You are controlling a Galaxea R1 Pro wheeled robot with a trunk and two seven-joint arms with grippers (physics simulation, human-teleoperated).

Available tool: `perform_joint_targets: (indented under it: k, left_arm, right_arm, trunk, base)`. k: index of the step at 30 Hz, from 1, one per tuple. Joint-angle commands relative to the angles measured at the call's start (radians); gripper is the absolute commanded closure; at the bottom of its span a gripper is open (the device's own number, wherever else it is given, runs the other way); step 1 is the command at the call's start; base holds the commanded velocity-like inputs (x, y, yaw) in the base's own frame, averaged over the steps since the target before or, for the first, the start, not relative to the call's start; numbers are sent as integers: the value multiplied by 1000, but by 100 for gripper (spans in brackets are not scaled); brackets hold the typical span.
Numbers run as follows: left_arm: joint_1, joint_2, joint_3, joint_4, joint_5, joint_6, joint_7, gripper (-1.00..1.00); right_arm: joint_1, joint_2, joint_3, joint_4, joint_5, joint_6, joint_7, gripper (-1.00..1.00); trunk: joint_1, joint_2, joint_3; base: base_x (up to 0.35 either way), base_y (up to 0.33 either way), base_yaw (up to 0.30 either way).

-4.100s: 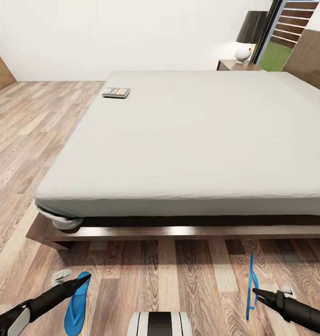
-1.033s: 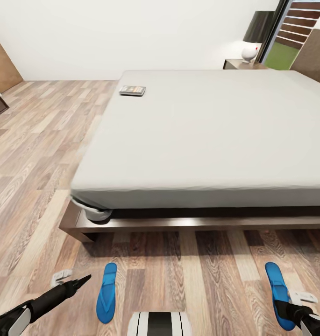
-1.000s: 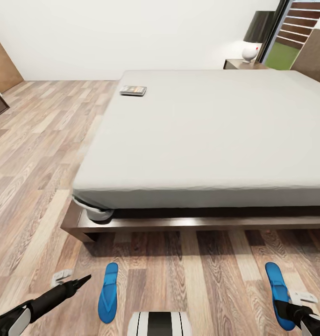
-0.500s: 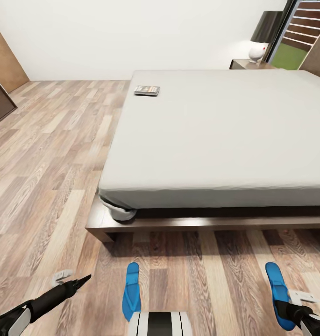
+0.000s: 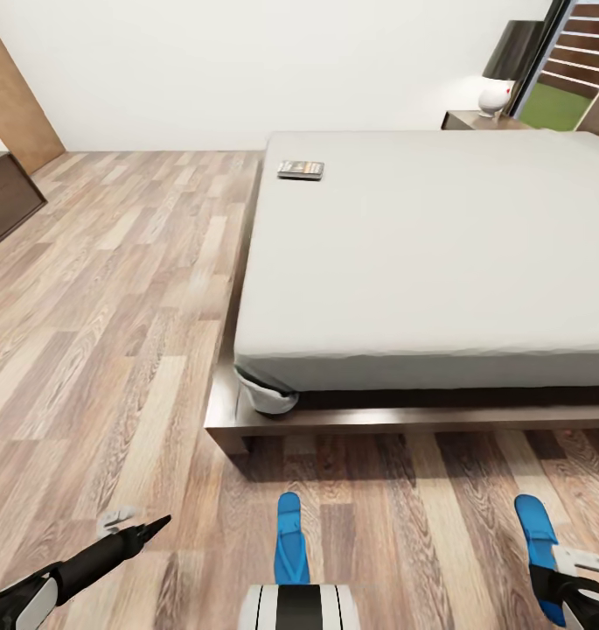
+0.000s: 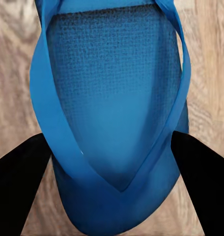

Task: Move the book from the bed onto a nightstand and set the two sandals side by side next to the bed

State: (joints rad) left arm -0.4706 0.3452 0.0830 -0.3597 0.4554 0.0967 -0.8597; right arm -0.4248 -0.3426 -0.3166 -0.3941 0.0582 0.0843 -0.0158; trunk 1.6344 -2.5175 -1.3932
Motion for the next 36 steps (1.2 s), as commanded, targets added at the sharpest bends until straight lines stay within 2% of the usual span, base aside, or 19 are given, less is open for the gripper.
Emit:
perform_joint_targets:
  k: [1,36]
  left_arm:
    - [0,0,1,1,8,10,-4,-100]
    - [0,-2,1,1,7,9,-3,-100]
  right_arm:
    - [0,1,-4,-3,6,6,-6,100]
    - [0,0,-4,-2,5,8,-6,100]
  trunk:
    - [0,0,-1]
    - [0,0,-1]
  base:
    - [0,325,0]
    - [59,325,0]
